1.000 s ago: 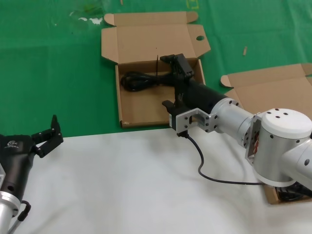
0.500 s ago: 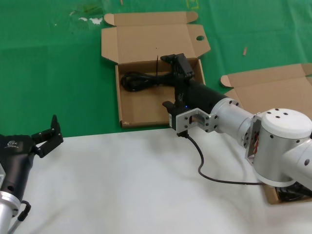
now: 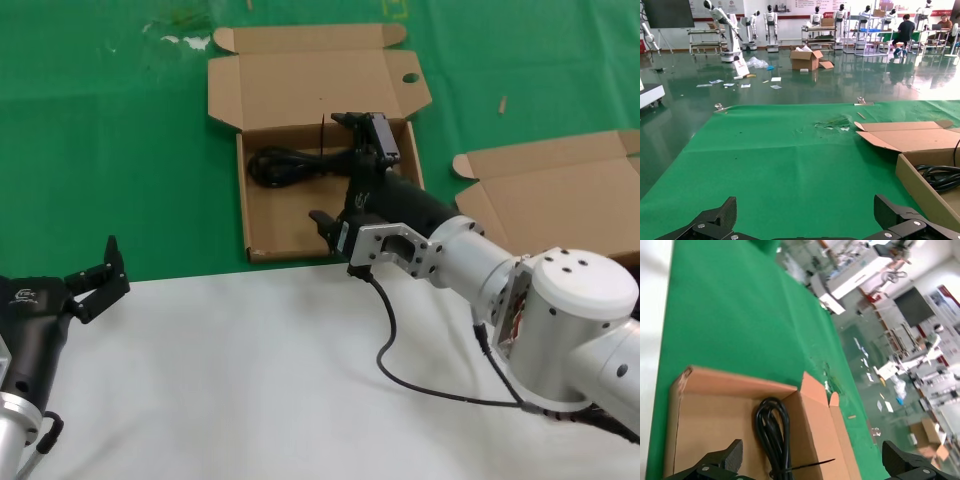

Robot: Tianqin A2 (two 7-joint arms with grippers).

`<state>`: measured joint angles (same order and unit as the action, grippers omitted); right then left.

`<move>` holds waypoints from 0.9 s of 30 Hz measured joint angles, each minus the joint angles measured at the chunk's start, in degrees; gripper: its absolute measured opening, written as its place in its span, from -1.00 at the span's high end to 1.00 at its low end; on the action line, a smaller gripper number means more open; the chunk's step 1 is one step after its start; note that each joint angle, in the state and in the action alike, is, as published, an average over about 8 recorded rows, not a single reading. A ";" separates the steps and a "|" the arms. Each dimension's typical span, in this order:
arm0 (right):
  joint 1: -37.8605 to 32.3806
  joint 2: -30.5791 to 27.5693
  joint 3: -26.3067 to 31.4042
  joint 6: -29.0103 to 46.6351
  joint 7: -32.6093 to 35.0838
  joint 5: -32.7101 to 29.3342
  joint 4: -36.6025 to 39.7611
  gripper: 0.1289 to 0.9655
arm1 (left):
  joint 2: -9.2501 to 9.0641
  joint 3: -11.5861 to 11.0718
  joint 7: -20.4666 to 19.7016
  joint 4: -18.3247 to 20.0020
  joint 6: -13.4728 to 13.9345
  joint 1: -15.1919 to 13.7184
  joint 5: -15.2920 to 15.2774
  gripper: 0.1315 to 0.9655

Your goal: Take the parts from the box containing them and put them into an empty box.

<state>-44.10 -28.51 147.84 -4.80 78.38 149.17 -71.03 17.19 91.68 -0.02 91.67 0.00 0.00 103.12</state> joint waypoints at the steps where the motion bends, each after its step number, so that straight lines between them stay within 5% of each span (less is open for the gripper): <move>1: 0.68 0.18 -0.87 0.07 -1.22 -0.71 -0.32 -1.00 | 0.00 0.00 0.00 0.00 0.00 0.00 0.00 -1.00; 27: 18.68 4.79 -23.79 2.03 -33.14 -19.47 -8.73 -1.00 | 0.00 0.00 0.00 0.00 0.00 0.00 0.00 -1.00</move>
<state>-25.42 -23.71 124.05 -2.77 45.24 129.70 -79.76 17.19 91.68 -0.01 91.67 0.00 0.00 103.12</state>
